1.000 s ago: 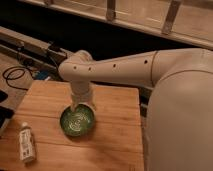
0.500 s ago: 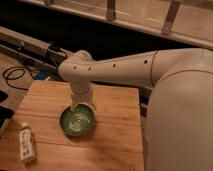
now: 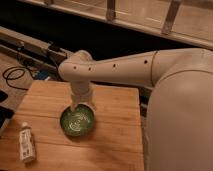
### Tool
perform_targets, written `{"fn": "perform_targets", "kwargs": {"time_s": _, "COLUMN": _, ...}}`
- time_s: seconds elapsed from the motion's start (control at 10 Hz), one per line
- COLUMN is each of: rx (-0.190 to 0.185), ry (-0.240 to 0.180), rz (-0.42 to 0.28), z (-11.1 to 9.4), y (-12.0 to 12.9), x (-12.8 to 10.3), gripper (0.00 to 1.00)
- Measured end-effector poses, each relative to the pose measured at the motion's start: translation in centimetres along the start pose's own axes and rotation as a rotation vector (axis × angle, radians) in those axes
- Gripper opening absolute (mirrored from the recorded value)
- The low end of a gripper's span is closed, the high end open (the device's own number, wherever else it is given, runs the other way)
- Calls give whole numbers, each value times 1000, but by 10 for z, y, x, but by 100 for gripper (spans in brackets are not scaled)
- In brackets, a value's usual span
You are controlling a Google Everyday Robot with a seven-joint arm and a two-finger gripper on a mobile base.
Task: Place the bottle in the ceramic bowl
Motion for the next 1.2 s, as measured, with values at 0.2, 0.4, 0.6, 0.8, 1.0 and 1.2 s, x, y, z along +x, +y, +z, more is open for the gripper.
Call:
{"fn": "perform_targets", "kwargs": {"time_s": 0.2, "rx": 0, "ry": 0, "rz": 0, "z": 0, "y": 0, "x": 0, "gripper": 65}}
{"fn": "perform_targets", "kwargs": {"time_s": 0.4, "rx": 3, "ry": -2, "rz": -2, "z": 0, "y": -1, "x": 0, "gripper": 65}}
{"fn": "perform_targets", "kwargs": {"time_s": 0.6, "rx": -4, "ry": -58, "rz": -22, "z": -8, "y": 5, "x": -2, "gripper": 65}}
{"fn": "perform_targets", "kwargs": {"time_s": 0.8, "rx": -23, "ry": -156, "rz": -62, "z": -31, "y": 33, "x": -5, "gripper": 65}}
{"fn": "perform_targets", "kwargs": {"time_s": 1.0, "rx": -36, "ry": -207, "rz": -117, "z": -44, "y": 83, "x": -12, "gripper": 65}}
{"fn": "perform_targets", "kwargs": {"time_s": 1.2, "rx": -33, "ry": -212, "rz": -168, "z": -39, "y": 130, "x": -10, "gripper": 65}}
